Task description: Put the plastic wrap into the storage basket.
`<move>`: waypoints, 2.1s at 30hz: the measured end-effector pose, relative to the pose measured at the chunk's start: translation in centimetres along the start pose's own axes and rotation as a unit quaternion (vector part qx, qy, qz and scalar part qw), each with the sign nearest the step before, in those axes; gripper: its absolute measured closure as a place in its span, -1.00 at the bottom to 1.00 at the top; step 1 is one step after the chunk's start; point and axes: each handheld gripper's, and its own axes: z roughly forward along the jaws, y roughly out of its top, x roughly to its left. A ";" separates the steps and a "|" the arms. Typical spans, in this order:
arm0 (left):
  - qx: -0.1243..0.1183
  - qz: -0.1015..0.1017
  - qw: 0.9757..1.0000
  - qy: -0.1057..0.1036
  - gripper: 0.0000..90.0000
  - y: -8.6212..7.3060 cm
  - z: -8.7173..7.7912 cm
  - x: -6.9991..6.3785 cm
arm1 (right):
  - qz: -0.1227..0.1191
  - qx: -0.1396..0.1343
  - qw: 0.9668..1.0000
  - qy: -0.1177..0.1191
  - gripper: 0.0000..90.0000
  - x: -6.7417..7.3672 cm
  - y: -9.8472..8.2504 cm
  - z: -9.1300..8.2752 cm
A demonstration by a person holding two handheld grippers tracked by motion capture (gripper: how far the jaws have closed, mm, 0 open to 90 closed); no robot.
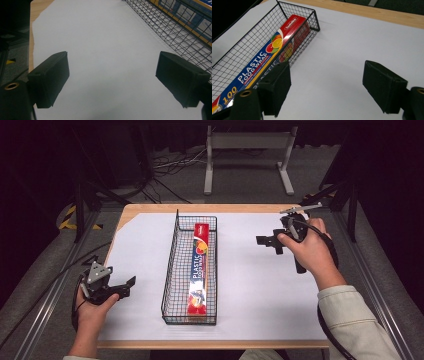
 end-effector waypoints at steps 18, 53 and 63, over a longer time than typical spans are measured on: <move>-0.006 0.004 1.000 -0.002 -0.74 -0.4 -0.4 -0.5 | -0.083 -0.032 0.996 -0.010 -0.69 -4.0 -4.9 -0.1; -0.006 0.029 0.999 -0.019 -0.75 -2.2 -0.4 -1.1 | -0.106 -0.086 0.990 0.035 -0.72 -5.4 -15.4 2.5; 0.002 0.027 0.999 -0.027 -0.75 -2.5 0.3 -1.2 | -0.110 -0.070 0.991 0.020 -0.73 -5.3 -16.7 3.0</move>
